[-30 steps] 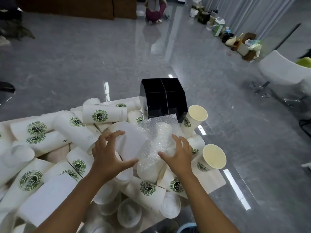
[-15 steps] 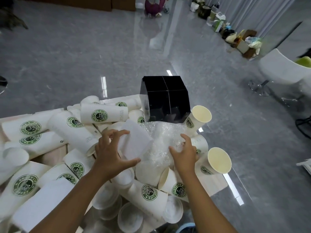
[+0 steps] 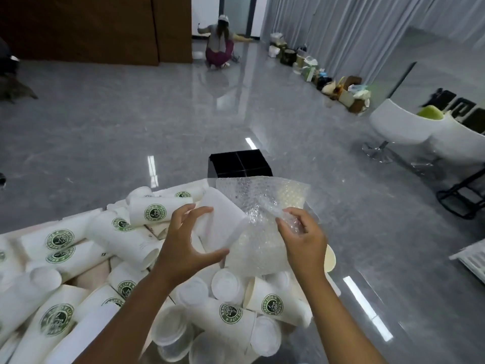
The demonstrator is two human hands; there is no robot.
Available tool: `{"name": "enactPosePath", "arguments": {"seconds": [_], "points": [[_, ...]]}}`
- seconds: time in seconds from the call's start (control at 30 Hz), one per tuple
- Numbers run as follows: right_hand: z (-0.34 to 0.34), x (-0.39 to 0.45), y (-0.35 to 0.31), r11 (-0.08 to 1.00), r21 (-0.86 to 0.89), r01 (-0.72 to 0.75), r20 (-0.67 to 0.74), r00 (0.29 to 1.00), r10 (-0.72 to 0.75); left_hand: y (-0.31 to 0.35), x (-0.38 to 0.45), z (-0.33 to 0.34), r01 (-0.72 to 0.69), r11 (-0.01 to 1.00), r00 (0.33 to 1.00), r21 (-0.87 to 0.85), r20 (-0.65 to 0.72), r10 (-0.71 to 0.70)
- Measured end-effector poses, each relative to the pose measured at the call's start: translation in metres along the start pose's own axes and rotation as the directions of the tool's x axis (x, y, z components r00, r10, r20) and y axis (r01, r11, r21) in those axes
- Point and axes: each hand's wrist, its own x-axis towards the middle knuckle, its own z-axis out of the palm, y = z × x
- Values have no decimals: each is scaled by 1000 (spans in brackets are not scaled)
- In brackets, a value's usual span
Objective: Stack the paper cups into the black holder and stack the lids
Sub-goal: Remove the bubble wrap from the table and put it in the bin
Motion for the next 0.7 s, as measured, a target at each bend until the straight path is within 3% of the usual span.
{"name": "enactPosePath", "arguments": {"seconds": [0.3,0.5,0.7], "points": [[-170,-26,-44,994,95,48,-119,992,-37,141,-37,31,-224,974,971,-10,77,225],[-293,-93,25,999,12,-34,-162,986,36,194,-110,135,-252,965,939,-68,225,261],[-357,-179,127,971,-98,-220,-125,970,208,180,-195,233,-163,983,899,-88,397,184]]}}
